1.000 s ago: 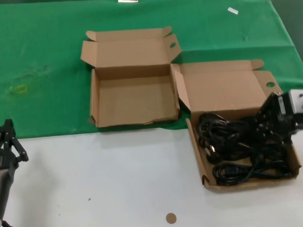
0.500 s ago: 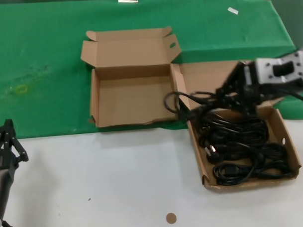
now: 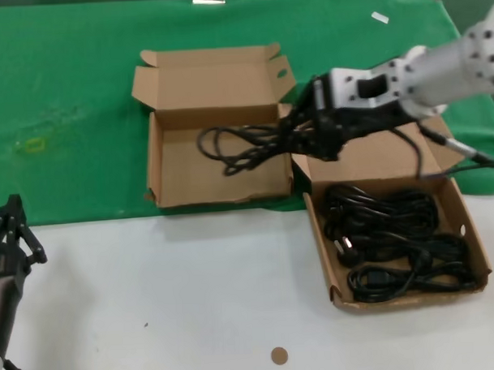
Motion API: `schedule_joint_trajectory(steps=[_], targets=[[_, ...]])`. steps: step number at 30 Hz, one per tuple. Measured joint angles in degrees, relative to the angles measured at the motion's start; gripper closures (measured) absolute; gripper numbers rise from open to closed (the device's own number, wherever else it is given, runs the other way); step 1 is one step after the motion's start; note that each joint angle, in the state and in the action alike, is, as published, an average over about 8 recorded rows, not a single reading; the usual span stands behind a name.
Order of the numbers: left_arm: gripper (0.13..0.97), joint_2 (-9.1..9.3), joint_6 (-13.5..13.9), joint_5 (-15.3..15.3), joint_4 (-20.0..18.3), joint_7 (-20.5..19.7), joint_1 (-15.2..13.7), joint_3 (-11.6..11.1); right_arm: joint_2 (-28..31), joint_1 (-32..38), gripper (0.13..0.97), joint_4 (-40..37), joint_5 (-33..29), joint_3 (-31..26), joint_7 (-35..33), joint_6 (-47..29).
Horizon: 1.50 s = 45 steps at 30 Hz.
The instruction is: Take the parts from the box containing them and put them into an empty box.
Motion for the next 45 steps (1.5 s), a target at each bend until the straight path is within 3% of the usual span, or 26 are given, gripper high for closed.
schedule_joint_trajectory(steps=[13,28,39,45], targets=[[0.953,0.00,0.00,0.00,0.00,0.00,0.00,0.00,-13.21,5.50,0.937,-18.71,-1.47,-3.28,-6.75,6.92],[0.953,0.00,0.00,0.00,0.00,0.00,0.00,0.00,-22.19,10.69,0.937,-39.09,-0.64,-3.92,-18.72,14.58],[0.953,0.00,0.00,0.00,0.00,0.00,0.00,0.00,-24.24,12.15,0.879,-45.32,1.50,-2.74,-23.41,15.97],[0.947,0.00,0.00,0.00,0.00,0.00,0.00,0.00,-24.25,12.03,0.784,-45.35,1.65,-2.62,-23.51,16.10]])
